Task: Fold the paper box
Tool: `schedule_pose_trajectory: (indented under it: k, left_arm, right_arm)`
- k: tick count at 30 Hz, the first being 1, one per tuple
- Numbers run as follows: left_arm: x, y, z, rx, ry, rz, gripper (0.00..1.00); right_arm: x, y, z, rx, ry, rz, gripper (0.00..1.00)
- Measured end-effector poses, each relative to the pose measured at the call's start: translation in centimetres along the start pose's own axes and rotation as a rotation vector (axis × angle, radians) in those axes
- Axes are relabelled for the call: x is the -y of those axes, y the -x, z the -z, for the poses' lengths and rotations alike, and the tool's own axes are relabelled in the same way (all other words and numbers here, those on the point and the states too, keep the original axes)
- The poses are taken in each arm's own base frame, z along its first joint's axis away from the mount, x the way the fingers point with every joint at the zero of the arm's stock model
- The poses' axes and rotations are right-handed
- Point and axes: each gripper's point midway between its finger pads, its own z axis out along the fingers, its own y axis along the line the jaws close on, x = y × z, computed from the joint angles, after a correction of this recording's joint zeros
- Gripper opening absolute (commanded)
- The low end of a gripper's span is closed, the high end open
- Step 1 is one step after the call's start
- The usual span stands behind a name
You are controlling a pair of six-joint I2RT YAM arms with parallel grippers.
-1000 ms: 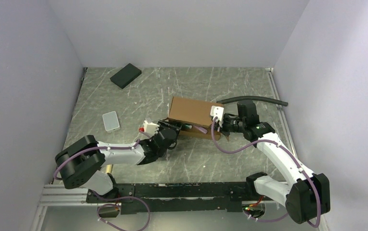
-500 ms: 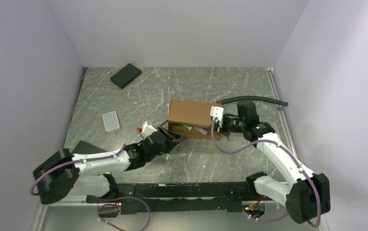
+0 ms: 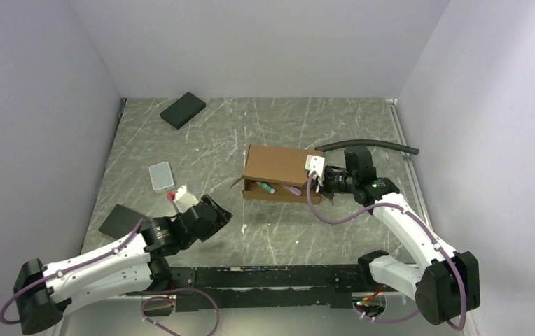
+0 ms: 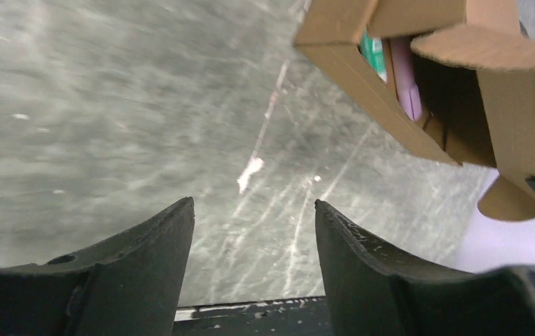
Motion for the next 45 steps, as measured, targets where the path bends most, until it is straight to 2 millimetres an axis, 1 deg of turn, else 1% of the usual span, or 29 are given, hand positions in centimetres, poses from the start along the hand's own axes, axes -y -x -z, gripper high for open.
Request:
schedule_pose_trajectory:
  k: [2, 4, 6, 9, 11, 14, 16, 19, 22, 24, 25, 26, 27, 30, 31, 32, 34, 38, 40, 41, 45]
  left_arm:
    - [-1.2, 1.3, 1.0, 0.044, 0.047, -0.017, 0.81]
    - [-2.1, 2.5, 1.9, 0.084, 0.092, -0.031, 0.93]
    - [-2.9, 3.8, 2.8, 0.126, 0.146, -0.049, 0.98]
    - [-3.6, 5.6, 3.8, 0.176, 0.238, -0.085, 1.00]
    - [-4.0, 6.6, 4.0, 0.195, 0.303, -0.120, 1.00]
    - [-4.9, 8.4, 3.4, 0.199, 0.411, -0.158, 1.00]
    - [-6.1, 9.8, 2.9, 0.178, 0.503, -0.173, 1.00]
    - [-7.8, 11.0, 2.5, 0.124, 0.603, -0.194, 1.00]
    - [-9.0, 11.4, 2.3, 0.072, 0.653, -0.233, 0.99]
    - [-9.2, 11.4, 2.3, 0.046, 0.660, -0.259, 1.00]
    - [-9.4, 11.5, 2.4, 0.043, 0.662, -0.270, 0.99]
    - [-9.4, 11.7, 2.5, 0.045, 0.661, -0.276, 0.95]
    - [-9.5, 12.0, 2.5, 0.053, 0.657, -0.278, 0.93]
    - [-9.8, 12.7, 2.3, 0.101, 0.620, -0.274, 0.92]
    - [-10.0, 12.8, 2.4, 0.122, 0.607, -0.270, 0.91]
    - [-10.3, 12.9, 2.4, 0.147, 0.592, -0.264, 0.87]
    - [-11.3, 12.8, 2.4, 0.185, 0.579, -0.251, 0.80]
    - [-14.0, 12.2, 1.7, 0.218, 0.621, -0.215, 0.76]
    - [-15.2, 11.9, 1.4, 0.205, 0.662, -0.202, 0.69]
    - [-15.7, 11.8, 1.3, 0.203, 0.686, -0.189, 0.68]
    - [-16.8, 12.0, 1.2, 0.210, 0.757, -0.121, 0.67]
  right_arm:
    - [0.0, -0.1, -0.1, -0.003, 0.003, 0.000, 0.00]
    - [-0.1, -0.3, -0.2, -0.006, 0.007, -0.004, 0.00]
    - [-0.1, -0.3, -0.2, -0.007, 0.009, -0.004, 0.00]
    - [-0.1, -0.3, -0.2, -0.007, 0.010, -0.002, 0.00]
    - [-0.1, -0.3, -0.2, -0.007, 0.010, 0.000, 0.00]
    - [-0.1, -0.3, -0.3, -0.007, 0.012, 0.002, 0.00]
    - [-0.2, -0.3, -0.3, -0.008, 0.012, 0.001, 0.00]
    - [-0.2, -0.3, -0.3, -0.008, 0.013, 0.001, 0.00]
    - [-0.3, -0.3, -0.3, -0.009, 0.017, 0.001, 0.00]
    - [-0.4, -0.4, -0.3, -0.011, 0.022, 0.004, 0.00]
    - [-0.5, -0.4, -0.4, -0.012, 0.026, 0.005, 0.00]
    - [-0.6, -0.5, -0.4, -0.014, 0.030, 0.006, 0.00]
    - [-0.7, -0.5, -0.5, -0.017, 0.035, 0.005, 0.00]
    - [-0.9, -0.6, -0.5, -0.020, 0.044, 0.006, 0.00]
    - [-1.0, -0.6, -0.5, -0.021, 0.046, 0.006, 0.00]
    - [-1.0, -0.6, -0.5, -0.021, 0.047, 0.007, 0.00]
    - [-1.2, -0.6, -0.6, -0.021, 0.052, 0.007, 0.00]
    - [-1.3, -0.5, -0.5, -0.021, 0.055, 0.014, 0.00]
    - [-1.4, -0.4, -0.5, -0.020, 0.056, 0.015, 0.00]
    - [-1.4, -0.4, -0.4, -0.019, 0.056, 0.017, 0.00]
    - [-1.4, -0.1, -0.3, -0.013, 0.051, 0.025, 0.00]
